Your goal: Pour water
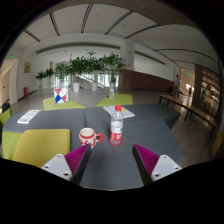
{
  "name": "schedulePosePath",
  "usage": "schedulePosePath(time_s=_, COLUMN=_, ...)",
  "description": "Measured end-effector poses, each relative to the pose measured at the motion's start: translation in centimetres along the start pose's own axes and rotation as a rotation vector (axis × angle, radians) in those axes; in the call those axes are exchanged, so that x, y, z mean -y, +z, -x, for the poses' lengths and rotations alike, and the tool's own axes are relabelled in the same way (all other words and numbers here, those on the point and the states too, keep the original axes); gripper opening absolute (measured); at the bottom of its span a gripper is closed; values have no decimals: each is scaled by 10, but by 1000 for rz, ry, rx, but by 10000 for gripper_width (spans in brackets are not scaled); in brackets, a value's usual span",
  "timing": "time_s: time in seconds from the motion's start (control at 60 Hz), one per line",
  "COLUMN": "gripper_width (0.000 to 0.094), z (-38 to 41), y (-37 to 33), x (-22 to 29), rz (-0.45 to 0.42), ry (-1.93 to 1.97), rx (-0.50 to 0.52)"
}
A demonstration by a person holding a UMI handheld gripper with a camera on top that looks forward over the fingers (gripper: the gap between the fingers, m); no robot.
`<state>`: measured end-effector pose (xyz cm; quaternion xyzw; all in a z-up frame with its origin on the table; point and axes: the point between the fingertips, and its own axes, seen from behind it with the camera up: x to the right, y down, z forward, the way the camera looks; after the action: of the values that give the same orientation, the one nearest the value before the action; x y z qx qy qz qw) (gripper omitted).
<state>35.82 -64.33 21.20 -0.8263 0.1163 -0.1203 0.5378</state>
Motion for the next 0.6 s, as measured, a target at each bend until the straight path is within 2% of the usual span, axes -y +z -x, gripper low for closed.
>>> schedulePosePath(time_s=0.3, gripper_width=854, z=9, y=-78, x=-3, rz=-21, ry=-13, rx=16)
schedulePosePath(time_s=0.6, gripper_width=855, z=10, y=-88, x=-10, rz=-19, ry=-23, rx=4)
